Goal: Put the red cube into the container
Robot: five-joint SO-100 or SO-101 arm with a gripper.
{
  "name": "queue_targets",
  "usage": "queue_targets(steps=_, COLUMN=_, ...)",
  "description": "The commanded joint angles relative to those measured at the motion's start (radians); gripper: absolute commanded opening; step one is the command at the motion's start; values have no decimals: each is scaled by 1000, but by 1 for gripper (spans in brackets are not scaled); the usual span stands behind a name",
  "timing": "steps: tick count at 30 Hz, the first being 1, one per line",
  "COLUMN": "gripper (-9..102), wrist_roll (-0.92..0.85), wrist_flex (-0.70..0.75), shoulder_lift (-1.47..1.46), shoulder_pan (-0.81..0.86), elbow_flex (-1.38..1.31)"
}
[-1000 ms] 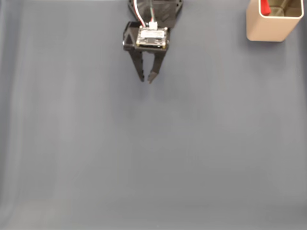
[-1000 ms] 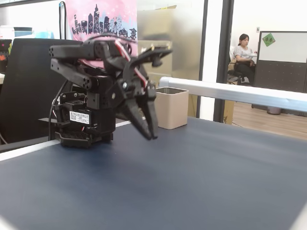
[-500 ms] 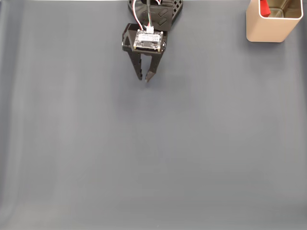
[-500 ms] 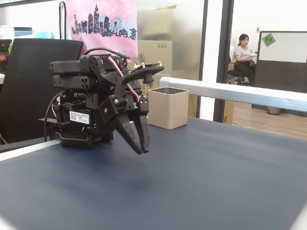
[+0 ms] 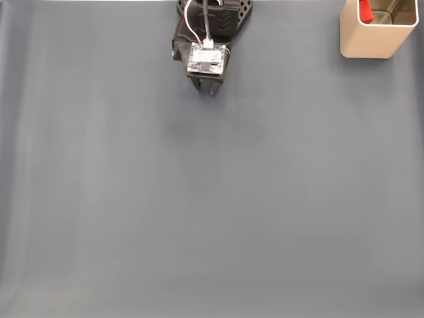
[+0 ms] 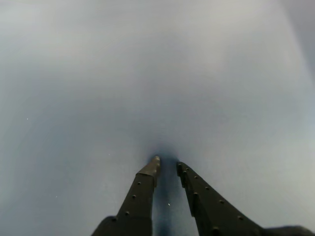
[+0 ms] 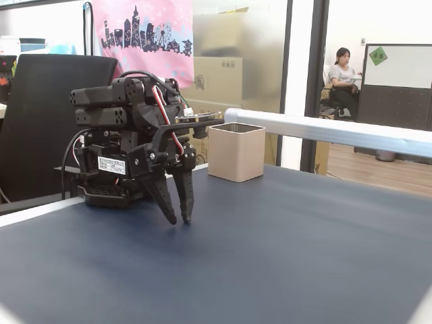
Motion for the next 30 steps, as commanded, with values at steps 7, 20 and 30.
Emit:
queue_targets(steps=7, gripper=5, wrist_roll=-48, wrist_flex=18, shoulder_lift=86, shoulder_pan=-3, elbow_flex=11)
queue_targets(steps=20, gripper=6, wrist_roll=-43, wrist_flex=18, shoulder_lift=86, shoulder_pan=-12, elbow_flex=11)
queue_targets(steps=30, gripper=6, wrist_roll=-43, wrist_flex=18, shoulder_lift=86, shoulder_pan=-12, elbow_flex=11)
